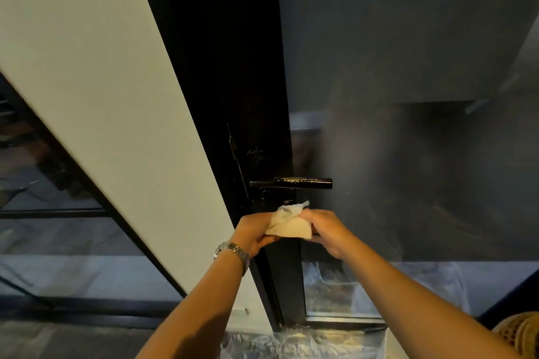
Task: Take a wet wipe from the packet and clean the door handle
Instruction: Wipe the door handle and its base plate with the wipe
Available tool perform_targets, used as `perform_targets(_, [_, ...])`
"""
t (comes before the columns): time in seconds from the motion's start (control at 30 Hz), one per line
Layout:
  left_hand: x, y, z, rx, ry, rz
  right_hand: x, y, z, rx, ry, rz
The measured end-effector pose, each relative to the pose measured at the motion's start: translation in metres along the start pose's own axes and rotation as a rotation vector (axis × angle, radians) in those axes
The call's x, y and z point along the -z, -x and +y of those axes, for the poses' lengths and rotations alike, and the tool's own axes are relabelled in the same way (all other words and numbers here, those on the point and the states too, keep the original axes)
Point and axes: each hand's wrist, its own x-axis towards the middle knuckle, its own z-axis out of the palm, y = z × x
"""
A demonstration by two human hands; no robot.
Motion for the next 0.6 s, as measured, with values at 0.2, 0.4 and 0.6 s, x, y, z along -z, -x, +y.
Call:
perform_targets(0.2, [0.020,0.021,0.022,-0.144,-0.383,0.042,0.009,-0.006,-0.001,-0.017,-0.228,0.215])
perform_targets(0.4, [0.034,0.083,0.083,-0.788,-0.844,0.307,0.008,-0.013,-0.006,0.103,-0.081,0.278])
perform_targets(0.6, [0.012,0.075,0.097,-1.070,-1.188,0.041,-0.021,-0.022,-0.015,0.227,0.174,0.370])
